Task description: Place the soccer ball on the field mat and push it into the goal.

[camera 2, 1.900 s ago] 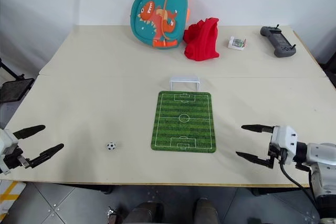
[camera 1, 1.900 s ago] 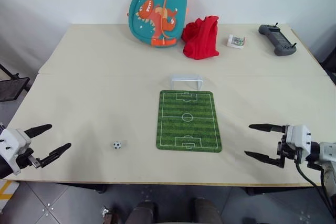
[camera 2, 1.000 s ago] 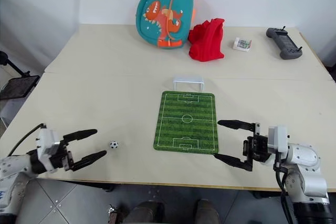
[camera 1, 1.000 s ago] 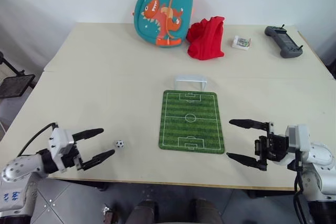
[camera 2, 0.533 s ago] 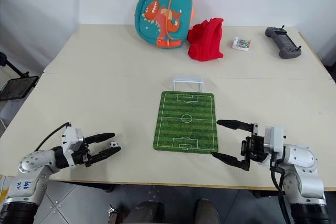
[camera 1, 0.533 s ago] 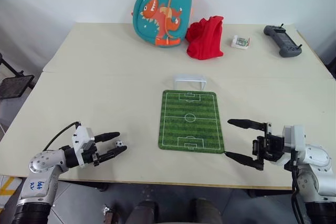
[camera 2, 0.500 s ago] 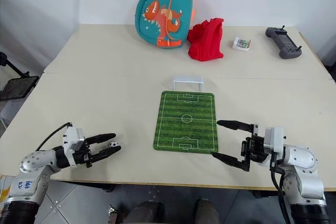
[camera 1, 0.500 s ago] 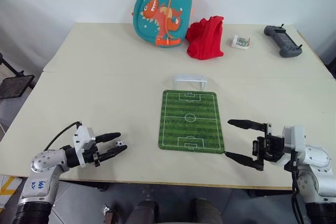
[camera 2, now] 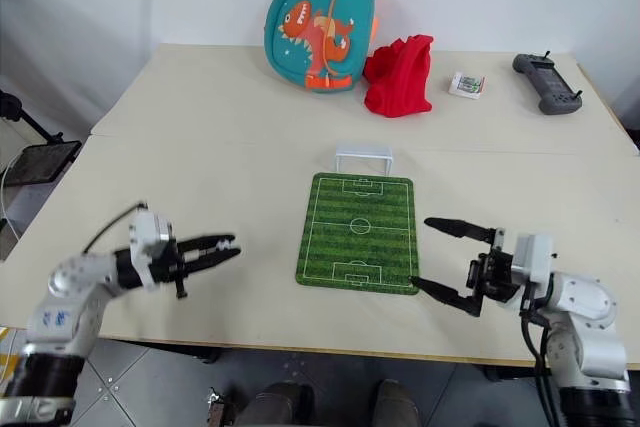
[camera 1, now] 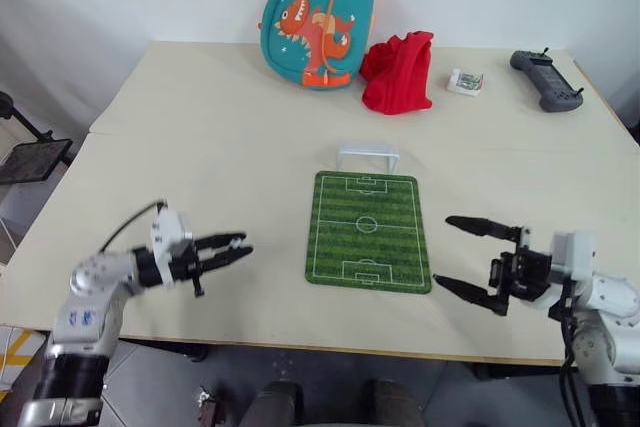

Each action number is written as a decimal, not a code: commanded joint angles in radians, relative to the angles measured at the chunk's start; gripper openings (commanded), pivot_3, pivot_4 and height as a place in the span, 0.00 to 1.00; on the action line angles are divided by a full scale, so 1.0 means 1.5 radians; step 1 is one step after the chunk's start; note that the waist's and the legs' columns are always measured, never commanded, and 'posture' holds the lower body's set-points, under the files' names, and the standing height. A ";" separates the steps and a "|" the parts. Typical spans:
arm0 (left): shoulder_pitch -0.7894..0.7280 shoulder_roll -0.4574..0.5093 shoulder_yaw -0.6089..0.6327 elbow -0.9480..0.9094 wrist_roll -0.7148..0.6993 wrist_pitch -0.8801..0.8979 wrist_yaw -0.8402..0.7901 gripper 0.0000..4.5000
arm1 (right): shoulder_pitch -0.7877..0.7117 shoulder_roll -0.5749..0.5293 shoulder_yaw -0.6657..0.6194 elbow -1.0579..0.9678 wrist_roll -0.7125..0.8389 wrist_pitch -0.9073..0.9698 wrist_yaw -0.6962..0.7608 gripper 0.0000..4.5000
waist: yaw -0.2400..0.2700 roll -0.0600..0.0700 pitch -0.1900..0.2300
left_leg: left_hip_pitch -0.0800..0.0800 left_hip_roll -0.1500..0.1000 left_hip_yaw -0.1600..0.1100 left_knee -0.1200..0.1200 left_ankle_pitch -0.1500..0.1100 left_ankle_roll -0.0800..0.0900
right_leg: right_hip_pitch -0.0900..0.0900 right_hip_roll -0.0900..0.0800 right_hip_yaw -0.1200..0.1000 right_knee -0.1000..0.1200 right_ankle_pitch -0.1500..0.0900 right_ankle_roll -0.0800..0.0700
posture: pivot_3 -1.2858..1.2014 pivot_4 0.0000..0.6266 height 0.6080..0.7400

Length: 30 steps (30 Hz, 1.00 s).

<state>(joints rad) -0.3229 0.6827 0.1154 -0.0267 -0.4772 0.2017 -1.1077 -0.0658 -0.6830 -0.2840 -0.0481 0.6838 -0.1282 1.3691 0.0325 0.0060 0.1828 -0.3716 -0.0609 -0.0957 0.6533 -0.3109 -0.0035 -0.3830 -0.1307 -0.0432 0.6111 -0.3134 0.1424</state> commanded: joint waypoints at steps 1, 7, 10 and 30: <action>-0.067 -0.002 -0.094 -0.076 -0.001 0.085 -0.021 0.19 | 0.018 -0.051 -0.044 0.008 0.025 0.028 0.045 1.00 | -0.001 0.001 0.000 | 0.000 -0.001 0.000 0.000 0.000 0.000 | 0.001 0.000 0.000 0.000 0.000 0.000 | 0.52 0.24 1.00; -0.150 -0.127 -0.253 -0.017 0.095 0.073 0.008 0.19 | 0.037 -0.086 -0.056 0.011 0.006 0.028 0.080 1.00 | -0.008 0.000 0.000 | 0.001 0.001 0.004 -0.001 0.000 0.001 | 0.002 0.002 -0.002 0.000 0.000 0.001 | 0.52 0.24 1.00; -0.162 -0.166 -0.305 0.027 0.155 0.024 0.011 0.19 | 0.044 -0.088 -0.060 0.004 -0.004 0.023 0.076 1.00 | -0.008 0.000 0.000 | 0.001 0.001 0.004 0.001 0.000 0.001 | 0.002 0.003 -0.001 -0.001 0.000 0.001 | 0.52 0.24 1.00; -0.186 -0.280 -0.355 0.203 0.293 -0.163 0.058 0.19 | 0.084 -0.074 -0.072 -0.144 0.003 0.104 -0.062 1.00 | -0.002 0.000 0.000 | 0.000 0.000 0.004 0.003 0.000 0.002 | 0.002 0.002 -0.001 -0.001 0.001 0.002 | 0.52 0.24 1.00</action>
<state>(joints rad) -0.5841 0.2705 -0.4238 0.2866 -0.0440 -0.0266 -1.0287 0.0606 -0.7969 -0.3644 -0.2348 0.6664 0.0267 1.2821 0.0297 0.0054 0.1832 -0.3714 -0.0616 -0.0899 0.6578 -0.3101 -0.0008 -0.3804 -0.1286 -0.0450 0.6090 -0.3122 0.1448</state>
